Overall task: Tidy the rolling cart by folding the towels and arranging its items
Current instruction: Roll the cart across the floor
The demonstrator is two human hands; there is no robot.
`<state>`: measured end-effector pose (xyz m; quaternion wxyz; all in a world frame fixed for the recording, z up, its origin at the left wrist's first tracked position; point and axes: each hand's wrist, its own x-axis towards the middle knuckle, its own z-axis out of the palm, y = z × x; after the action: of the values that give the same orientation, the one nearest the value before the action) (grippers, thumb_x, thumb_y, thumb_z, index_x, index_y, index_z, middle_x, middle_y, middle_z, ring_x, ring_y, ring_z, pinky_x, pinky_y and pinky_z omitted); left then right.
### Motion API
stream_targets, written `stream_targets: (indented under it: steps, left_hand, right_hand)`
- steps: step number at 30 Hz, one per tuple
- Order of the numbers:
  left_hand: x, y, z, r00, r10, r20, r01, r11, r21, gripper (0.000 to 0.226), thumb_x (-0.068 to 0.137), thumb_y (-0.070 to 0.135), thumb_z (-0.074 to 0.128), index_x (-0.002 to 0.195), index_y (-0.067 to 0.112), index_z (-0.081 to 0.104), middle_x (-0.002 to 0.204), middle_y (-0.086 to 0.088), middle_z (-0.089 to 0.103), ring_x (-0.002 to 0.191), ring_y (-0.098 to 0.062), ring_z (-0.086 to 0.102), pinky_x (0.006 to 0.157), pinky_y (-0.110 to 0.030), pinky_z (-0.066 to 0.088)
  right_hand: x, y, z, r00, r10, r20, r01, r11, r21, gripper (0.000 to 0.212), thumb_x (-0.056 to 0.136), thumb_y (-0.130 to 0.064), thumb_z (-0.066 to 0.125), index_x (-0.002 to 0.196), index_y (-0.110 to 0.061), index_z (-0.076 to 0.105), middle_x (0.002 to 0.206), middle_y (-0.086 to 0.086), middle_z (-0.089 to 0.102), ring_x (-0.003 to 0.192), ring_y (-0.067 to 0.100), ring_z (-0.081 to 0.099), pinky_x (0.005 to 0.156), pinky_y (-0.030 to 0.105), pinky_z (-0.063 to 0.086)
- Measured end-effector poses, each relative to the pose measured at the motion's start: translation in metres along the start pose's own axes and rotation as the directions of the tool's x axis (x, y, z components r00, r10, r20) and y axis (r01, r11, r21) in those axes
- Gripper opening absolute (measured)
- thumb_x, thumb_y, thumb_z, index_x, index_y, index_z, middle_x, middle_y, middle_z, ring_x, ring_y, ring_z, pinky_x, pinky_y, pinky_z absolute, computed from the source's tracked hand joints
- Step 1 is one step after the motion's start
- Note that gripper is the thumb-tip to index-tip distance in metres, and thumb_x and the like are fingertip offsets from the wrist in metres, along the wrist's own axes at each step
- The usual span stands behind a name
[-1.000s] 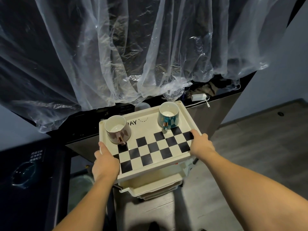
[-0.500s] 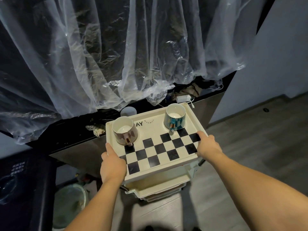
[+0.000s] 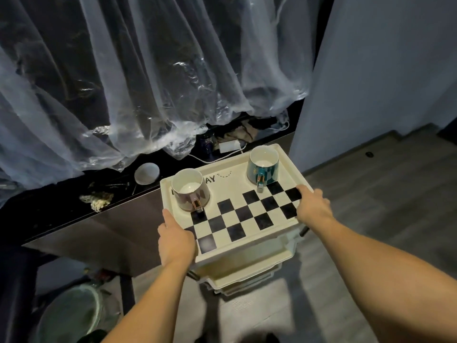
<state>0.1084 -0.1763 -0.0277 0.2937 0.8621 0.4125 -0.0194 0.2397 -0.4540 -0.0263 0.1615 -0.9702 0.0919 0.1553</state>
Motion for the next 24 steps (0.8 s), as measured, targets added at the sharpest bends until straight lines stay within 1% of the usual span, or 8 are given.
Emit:
stream_targets:
  steps: [3, 5, 10, 14, 16, 18, 21, 24]
  left_hand:
    - [-0.014, 0.026, 0.021, 1.0, 0.002, -0.006, -0.002, 1.0, -0.012, 0.076, 0.088, 0.006, 0.044, 0.154, 0.019, 0.007, 0.137, -0.02, 0.043, 0.106, -0.042, 0.055, 0.08, -0.046, 0.045]
    - [-0.023, 0.043, 0.033, 1.0, -0.004, -0.006, 0.004, 1.0, -0.012, 0.078, 0.088, 0.006, 0.046, 0.154, 0.019, 0.006, 0.137, -0.02, 0.044, 0.106, -0.042, 0.055, 0.079, -0.044, 0.045]
    - [-0.039, 0.083, 0.065, 1.0, -0.012, 0.0, 0.012, 1.0, -0.017, 0.081, 0.089, 0.009, 0.049, 0.155, 0.019, 0.002, 0.139, -0.021, 0.041, 0.109, -0.043, 0.054, 0.084, -0.046, 0.047]
    - [-0.053, 0.118, 0.089, 1.0, -0.011, 0.003, 0.011, 1.0, -0.013, 0.084, 0.087, 0.009, 0.052, 0.154, 0.02, 0.003, 0.137, -0.021, 0.042, 0.106, -0.043, 0.055, 0.085, -0.047, 0.048]
    - [-0.061, 0.137, 0.1, 1.0, -0.016, -0.008, 0.016, 1.0, -0.021, 0.08, 0.088, 0.01, 0.051, 0.153, 0.018, 0.006, 0.135, -0.022, 0.043, 0.105, -0.044, 0.056, 0.085, -0.048, 0.048]
    - [-0.067, 0.157, 0.113, 0.999, -0.019, -0.029, 0.018, 0.999, -0.038, 0.074, 0.087, 0.009, 0.049, 0.15, 0.017, 0.011, 0.131, -0.023, 0.046, 0.1, -0.045, 0.056, 0.081, -0.049, 0.049]
    - [-0.075, 0.19, 0.134, 0.998, -0.03, -0.059, 0.026, 0.998, -0.065, 0.062, 0.085, 0.005, 0.047, 0.14, 0.016, 0.021, 0.122, -0.022, 0.049, 0.092, -0.045, 0.057, 0.076, -0.049, 0.051]
    - [-0.085, 0.224, 0.158, 0.996, -0.056, -0.071, 0.05, 0.996, -0.079, 0.059, 0.085, 0.005, 0.048, 0.137, 0.02, 0.022, 0.121, -0.02, 0.048, 0.091, -0.043, 0.057, 0.077, -0.05, 0.051]
  right_hand:
    - [0.016, 0.021, -0.012, 1.0, 0.02, -0.02, -0.02, 1.0, -0.021, 0.061, 0.088, -0.001, 0.039, 0.139, -0.033, 0.031, 0.135, 0.016, 0.031, 0.118, 0.037, 0.035, 0.091, 0.048, 0.045]
    - [0.027, 0.032, -0.02, 0.999, 0.04, -0.033, -0.04, 0.999, -0.03, 0.062, 0.088, -0.001, 0.04, 0.14, -0.033, 0.029, 0.135, 0.016, 0.029, 0.119, 0.036, 0.032, 0.095, 0.051, 0.042]
    - [0.06, 0.065, -0.039, 0.997, 0.053, -0.064, -0.055, 0.998, -0.019, 0.069, 0.086, -0.001, 0.041, 0.144, -0.036, 0.024, 0.142, 0.015, 0.025, 0.123, 0.036, 0.03, 0.098, 0.05, 0.039]
    - [0.088, 0.098, -0.057, 0.998, 0.03, -0.054, -0.031, 1.0, -0.006, 0.07, 0.088, -0.004, 0.043, 0.147, -0.034, 0.021, 0.145, 0.016, 0.022, 0.125, 0.037, 0.028, 0.102, 0.051, 0.038]
    - [0.104, 0.115, -0.066, 0.998, 0.029, -0.049, -0.029, 1.0, -0.003, 0.07, 0.088, -0.004, 0.043, 0.147, -0.034, 0.022, 0.144, 0.015, 0.023, 0.125, 0.036, 0.028, 0.103, 0.05, 0.038]
    - [0.122, 0.13, -0.077, 0.998, 0.014, -0.054, -0.014, 1.0, 0.003, 0.071, 0.088, -0.004, 0.044, 0.148, -0.034, 0.022, 0.145, 0.015, 0.023, 0.125, 0.036, 0.028, 0.104, 0.048, 0.038]
    - [0.151, 0.153, -0.095, 0.998, -0.029, -0.047, 0.03, 0.999, 0.021, 0.068, 0.089, -0.006, 0.044, 0.148, -0.033, 0.022, 0.145, 0.014, 0.023, 0.126, 0.034, 0.028, 0.104, 0.046, 0.036]
    - [0.18, 0.178, -0.115, 0.998, -0.054, -0.034, 0.055, 0.998, 0.027, 0.068, 0.09, -0.009, 0.047, 0.149, -0.032, 0.022, 0.147, 0.015, 0.022, 0.129, 0.035, 0.027, 0.106, 0.046, 0.035]
